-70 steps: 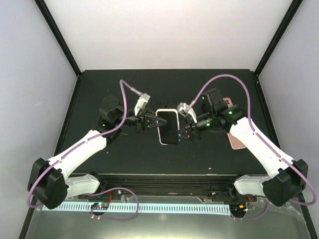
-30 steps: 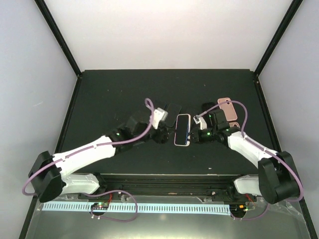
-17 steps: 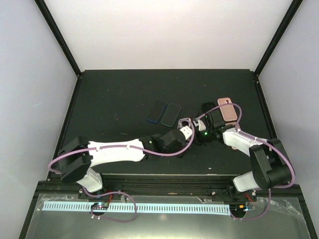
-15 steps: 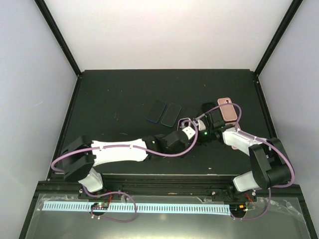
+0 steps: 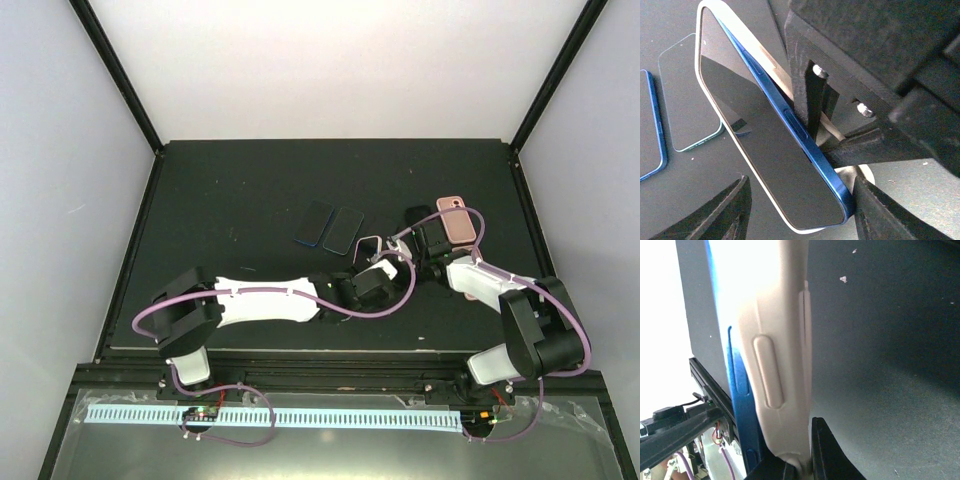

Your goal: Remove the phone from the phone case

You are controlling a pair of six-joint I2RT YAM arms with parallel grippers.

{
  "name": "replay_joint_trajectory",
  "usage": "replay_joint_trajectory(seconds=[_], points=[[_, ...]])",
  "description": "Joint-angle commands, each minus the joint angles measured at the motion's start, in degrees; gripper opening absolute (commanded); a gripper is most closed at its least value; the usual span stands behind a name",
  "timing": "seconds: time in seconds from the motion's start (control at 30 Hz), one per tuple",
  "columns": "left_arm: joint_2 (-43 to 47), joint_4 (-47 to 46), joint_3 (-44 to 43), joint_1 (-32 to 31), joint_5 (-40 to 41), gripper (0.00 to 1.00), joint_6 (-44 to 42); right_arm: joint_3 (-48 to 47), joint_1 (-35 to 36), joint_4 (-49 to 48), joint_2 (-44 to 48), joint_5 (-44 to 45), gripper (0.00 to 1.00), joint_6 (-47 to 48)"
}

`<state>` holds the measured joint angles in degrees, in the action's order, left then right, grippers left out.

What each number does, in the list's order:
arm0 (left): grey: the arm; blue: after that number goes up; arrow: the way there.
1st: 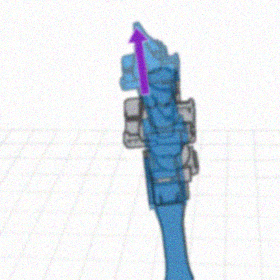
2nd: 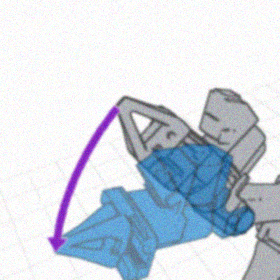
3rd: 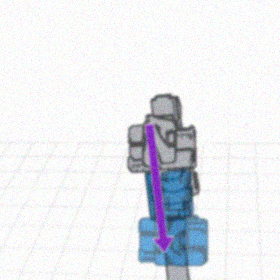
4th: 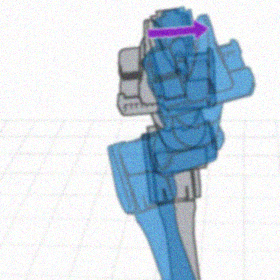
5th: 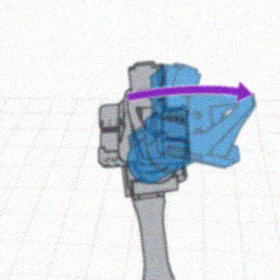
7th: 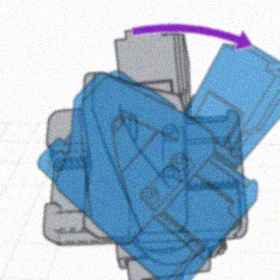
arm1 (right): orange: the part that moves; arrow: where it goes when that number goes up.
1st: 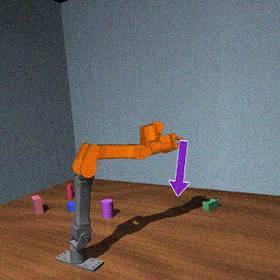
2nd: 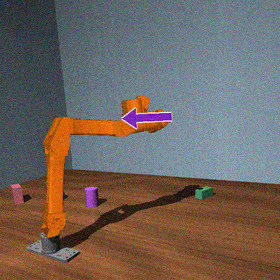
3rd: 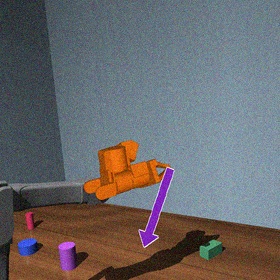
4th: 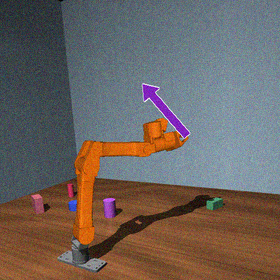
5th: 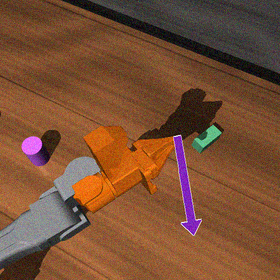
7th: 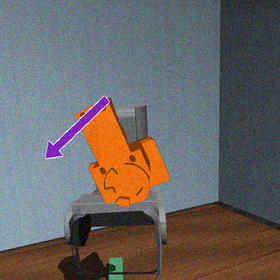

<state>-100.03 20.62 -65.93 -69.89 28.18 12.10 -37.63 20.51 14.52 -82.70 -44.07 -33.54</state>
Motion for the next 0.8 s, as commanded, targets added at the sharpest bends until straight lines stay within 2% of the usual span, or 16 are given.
replay_joint_trajectory(seconds=[0.0,0.3,0.4,0.5,0.67,0.77], points=[[-1.9,2.6,-2.6,-0.5,3.8,0.58,-0.8,-1.0,-0.2,-4.2,1.8,-5.5,0.01,-1.3],[-4.4,8.4,-5.0,-1.8,18.7,0.45,-1.3,-0.5,-0.2,-6.4,1.9,-12.1,0.01,-5.2],[-4.9,9.5,-5.6,-1.9,22.3,0.35,-1.9,-0.6,-0.2,-6.5,2.1,-13.0,0.01,-5.7],[-4.7,9.8,-5.6,-1.9,23.3,0.24,-2.6,-0.7,-0.2,-6.5,2.7,-12.6,0.01,-5.6],[-2.9,7.9,-4.5,-2.0,23.1,0.14,-3.5,-0.8,-0.2,-5.4,4.1,-10.4,0.01,-3.5],[-1.0,6.4,-3.5,-2.1,22.8,0.04,-3.7,-0.4,-0.2,-5.1,5.0,-8.9,0.01,-2.6]])
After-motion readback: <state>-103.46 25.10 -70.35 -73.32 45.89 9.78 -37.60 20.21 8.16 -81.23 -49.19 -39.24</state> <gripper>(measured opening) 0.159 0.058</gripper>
